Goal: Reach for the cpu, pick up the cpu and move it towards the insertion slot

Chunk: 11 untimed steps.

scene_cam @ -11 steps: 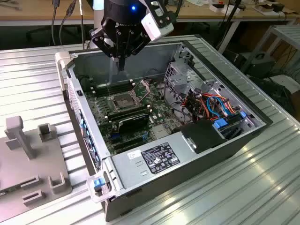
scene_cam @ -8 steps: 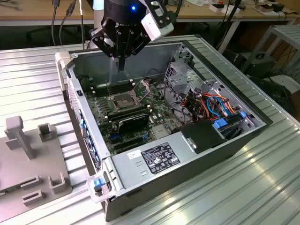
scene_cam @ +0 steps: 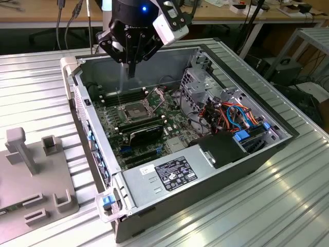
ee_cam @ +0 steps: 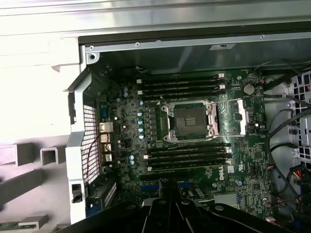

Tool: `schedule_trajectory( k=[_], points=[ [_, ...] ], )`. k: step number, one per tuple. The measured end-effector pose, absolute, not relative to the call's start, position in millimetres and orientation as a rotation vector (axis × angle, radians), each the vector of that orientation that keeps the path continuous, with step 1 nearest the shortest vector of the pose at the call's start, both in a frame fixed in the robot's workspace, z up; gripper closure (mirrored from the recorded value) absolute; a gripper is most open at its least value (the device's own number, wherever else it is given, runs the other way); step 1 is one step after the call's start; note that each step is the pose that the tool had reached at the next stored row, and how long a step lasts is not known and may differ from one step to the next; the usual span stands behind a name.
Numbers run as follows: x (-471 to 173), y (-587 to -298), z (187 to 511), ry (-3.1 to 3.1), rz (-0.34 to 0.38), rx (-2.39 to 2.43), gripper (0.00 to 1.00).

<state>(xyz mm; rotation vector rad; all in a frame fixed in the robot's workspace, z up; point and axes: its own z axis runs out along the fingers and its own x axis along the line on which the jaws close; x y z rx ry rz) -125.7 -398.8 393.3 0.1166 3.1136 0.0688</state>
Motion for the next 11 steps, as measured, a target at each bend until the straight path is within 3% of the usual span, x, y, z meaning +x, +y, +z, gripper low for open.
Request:
schedule_trajectory(
  k=[11],
  points=[
    [-132.2,-398.8,393.3,3.114,0.069,0.117,0.89]
  ],
)
